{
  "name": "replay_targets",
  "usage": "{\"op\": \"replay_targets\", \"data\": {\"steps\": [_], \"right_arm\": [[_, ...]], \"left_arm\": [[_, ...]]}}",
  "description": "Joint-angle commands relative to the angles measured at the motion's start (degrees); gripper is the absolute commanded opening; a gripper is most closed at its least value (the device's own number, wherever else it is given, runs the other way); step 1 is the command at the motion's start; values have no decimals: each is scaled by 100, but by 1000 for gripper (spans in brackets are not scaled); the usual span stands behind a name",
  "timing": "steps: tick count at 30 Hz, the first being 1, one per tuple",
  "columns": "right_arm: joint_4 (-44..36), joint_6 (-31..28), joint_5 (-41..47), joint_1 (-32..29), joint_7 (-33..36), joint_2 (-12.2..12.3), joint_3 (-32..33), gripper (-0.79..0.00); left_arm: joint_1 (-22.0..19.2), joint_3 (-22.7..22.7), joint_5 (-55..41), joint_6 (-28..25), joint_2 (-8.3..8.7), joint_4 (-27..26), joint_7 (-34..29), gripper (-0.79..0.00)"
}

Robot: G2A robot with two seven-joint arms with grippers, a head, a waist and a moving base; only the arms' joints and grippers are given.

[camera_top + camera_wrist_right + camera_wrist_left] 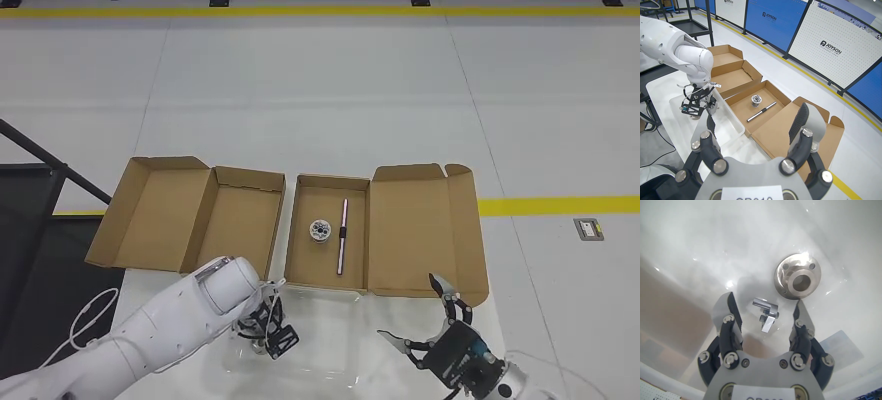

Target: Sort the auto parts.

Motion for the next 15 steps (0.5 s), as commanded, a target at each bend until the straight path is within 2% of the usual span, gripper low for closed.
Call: {"op": "replay_targets", "data": {"steps": [1,5,15], "right_arm": [[0,0,0,0,0,0,0,0],[0,0,0,0,0,0,0,0],[0,0,0,0,0,0,0,0]], "left_arm": [[-4,0,26,0,-37,47,3,-422],[-55,0,59,0,-97,142,58,-486],[-222,0,-6,0,-120,62,260,-511]]}}
